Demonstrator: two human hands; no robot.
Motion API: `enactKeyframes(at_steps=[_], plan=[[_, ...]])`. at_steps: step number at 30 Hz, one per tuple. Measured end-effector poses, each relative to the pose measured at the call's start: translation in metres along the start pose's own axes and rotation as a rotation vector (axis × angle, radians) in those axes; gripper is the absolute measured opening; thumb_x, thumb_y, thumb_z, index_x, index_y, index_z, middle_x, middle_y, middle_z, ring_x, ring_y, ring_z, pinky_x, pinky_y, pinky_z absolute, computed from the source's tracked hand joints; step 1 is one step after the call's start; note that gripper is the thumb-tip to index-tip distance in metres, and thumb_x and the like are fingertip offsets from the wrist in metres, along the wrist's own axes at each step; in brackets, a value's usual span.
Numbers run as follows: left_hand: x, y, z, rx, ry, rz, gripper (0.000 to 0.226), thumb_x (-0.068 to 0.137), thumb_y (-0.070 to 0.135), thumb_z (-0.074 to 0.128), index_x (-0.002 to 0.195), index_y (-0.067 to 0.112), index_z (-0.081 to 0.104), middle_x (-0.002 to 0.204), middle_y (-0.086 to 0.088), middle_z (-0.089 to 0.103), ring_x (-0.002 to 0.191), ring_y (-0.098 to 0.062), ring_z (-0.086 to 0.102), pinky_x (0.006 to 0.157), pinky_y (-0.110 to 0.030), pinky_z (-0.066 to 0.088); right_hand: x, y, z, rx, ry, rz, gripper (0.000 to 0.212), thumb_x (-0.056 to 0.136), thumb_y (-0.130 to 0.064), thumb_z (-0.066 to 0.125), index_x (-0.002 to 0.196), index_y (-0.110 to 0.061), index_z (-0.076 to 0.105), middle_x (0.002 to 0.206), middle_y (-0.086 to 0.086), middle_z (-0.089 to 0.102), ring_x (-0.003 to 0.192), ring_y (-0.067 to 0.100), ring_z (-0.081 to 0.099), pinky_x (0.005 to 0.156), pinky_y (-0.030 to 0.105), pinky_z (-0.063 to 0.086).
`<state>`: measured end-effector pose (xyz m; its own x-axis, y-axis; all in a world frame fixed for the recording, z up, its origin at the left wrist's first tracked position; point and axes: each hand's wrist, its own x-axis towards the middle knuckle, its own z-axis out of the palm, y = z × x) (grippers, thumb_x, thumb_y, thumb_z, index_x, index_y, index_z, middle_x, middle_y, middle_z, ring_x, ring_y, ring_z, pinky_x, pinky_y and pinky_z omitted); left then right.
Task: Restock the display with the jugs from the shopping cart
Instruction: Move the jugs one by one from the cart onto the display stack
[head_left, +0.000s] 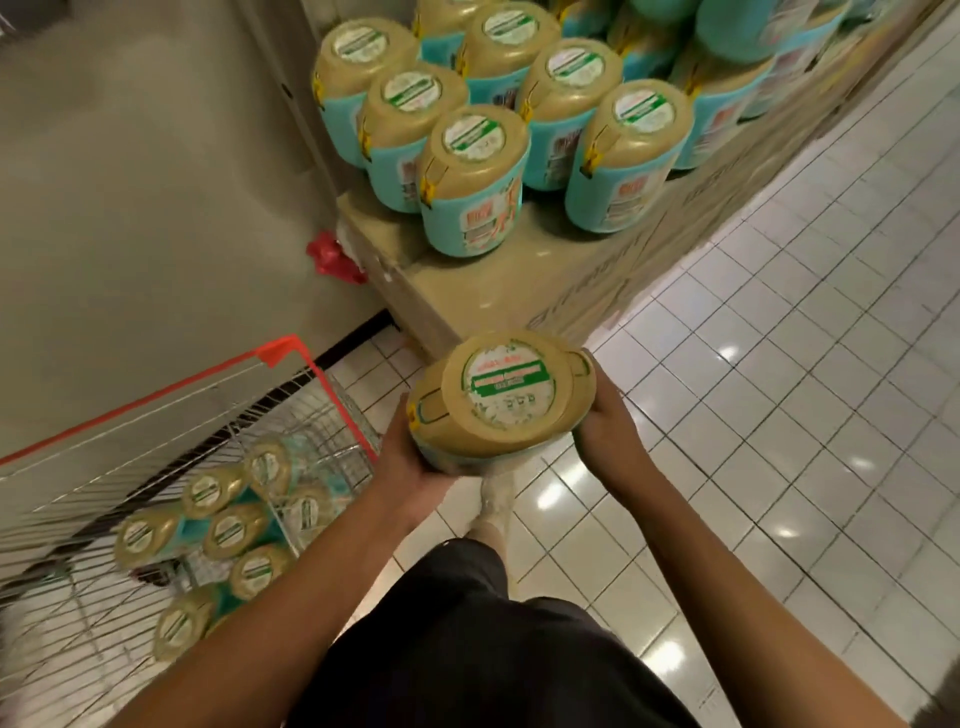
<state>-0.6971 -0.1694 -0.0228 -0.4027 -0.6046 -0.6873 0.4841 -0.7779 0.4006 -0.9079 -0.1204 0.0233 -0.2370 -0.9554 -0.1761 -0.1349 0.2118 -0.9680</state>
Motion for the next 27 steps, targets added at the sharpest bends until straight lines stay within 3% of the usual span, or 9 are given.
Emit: enactKeyframes(at_steps=[2,4,7,11,15,19,21,24,27], plan=[[0.032,0.016,0.015,0.011,0.014,0.062,0.048,0.109,0.049,0.039,0.132,0.025,0.073,0.141,-0.012,0.065,0.132,-0.035,0.060,0.113,-0.058,0.045,0.035,0.000,-0.008,-0.015,0.032,0.057,0.042,0.100,-0.002,0.058,0.136,-0.021,0.062,0.133,-0.001,0.068,0.126,0.016,0.062,0.109,0.050,0.051],[0.062,0.033,0.034,0.020,0.044,0.101,0.047,0.110,0.047,0.039,0.116,0.028,0.081,0.130,-0.007,0.073,0.119,-0.026,0.070,0.093,-0.046,0.060,0.067,-0.002,-0.012,0.057,0.095,0.152,0.050,0.097,0.002,0.056,0.138,-0.027,0.063,0.132,-0.003,0.070,0.126,0.019,0.063,0.109,0.053,0.052],[0.100,0.057,0.064,0.051,0.113,0.136,0.051,0.110,0.047,0.037,0.106,0.029,0.084,0.116,-0.003,0.079,0.102,-0.020,0.077,0.073,-0.035,0.063,0.109,-0.005,-0.017,0.106,0.168,0.232,0.054,0.093,0.002,0.055,0.134,-0.031,0.067,0.126,-0.006,0.073,0.122,0.021,0.066,0.106,0.055,0.054],[0.142,0.069,0.091,0.062,0.373,0.271,0.042,0.111,0.036,0.041,0.101,0.028,0.082,0.107,-0.003,0.081,0.090,-0.013,0.078,0.065,-0.028,0.062,0.163,-0.006,-0.027,0.130,0.175,0.230,0.051,0.095,0.003,0.052,0.125,-0.032,0.073,0.120,-0.009,0.076,0.118,0.013,0.068,0.108,0.050,0.054],[0.164,0.064,0.107,0.071,0.512,0.334,0.035,0.109,0.031,0.047,0.132,0.017,0.070,0.114,0.002,0.078,0.100,-0.013,0.073,0.087,-0.034,0.061,0.198,-0.003,-0.028,0.148,0.189,0.265,0.043,0.098,-0.002,0.045,0.128,-0.019,0.071,0.120,0.002,0.076,0.118,0.023,0.068,0.104,0.044,0.056],[0.177,0.057,0.113,-0.034,0.629,0.431,0.033,0.110,0.015,0.043,0.130,0.003,0.067,0.097,0.004,0.079,0.082,-0.006,0.075,0.073,-0.020,0.061,0.204,0.008,-0.026,0.123,0.205,0.296,0.040,0.096,-0.020,0.041,0.122,-0.019,0.072,0.104,-0.006,0.077,0.093,0.004,0.067,0.079,0.017,0.054],[0.181,0.058,0.119,-0.066,0.711,0.475,0.028,0.109,0.013,0.047,0.119,0.003,0.071,0.092,0.002,0.077,0.077,-0.009,0.073,0.068,-0.020,0.059,0.210,0.014,-0.029,0.144,0.163,0.344,0.039,0.099,-0.014,0.042,0.128,-0.016,0.068,0.106,-0.002,0.074,0.094,0.007,0.063,0.085,0.027,0.055],[0.187,0.059,0.128,0.000,0.819,0.487,0.032,0.107,0.009,0.048,0.086,0.016,0.071,0.074,0.006,0.073,0.076,-0.016,0.064,0.068,-0.023,0.055,0.219,0.014,-0.037,0.223,0.093,0.354,0.046,0.104,-0.004,0.044,0.142,-0.021,0.062,0.137,0.003,0.069,0.129,0.014,0.061,0.115,0.043,0.048],[0.189,0.055,0.137,0.074,0.883,0.481,0.038,0.105,0.009,0.047,0.074,0.023,0.065,0.064,0.010,0.070,0.078,-0.020,0.062,0.064,-0.026,0.053,0.224,0.012,-0.048,0.270,0.050,0.351,0.055,0.101,0.002,0.045,0.147,-0.027,0.059,0.145,-0.003,0.064,0.138,0.018,0.056,0.119,0.048,0.044]])
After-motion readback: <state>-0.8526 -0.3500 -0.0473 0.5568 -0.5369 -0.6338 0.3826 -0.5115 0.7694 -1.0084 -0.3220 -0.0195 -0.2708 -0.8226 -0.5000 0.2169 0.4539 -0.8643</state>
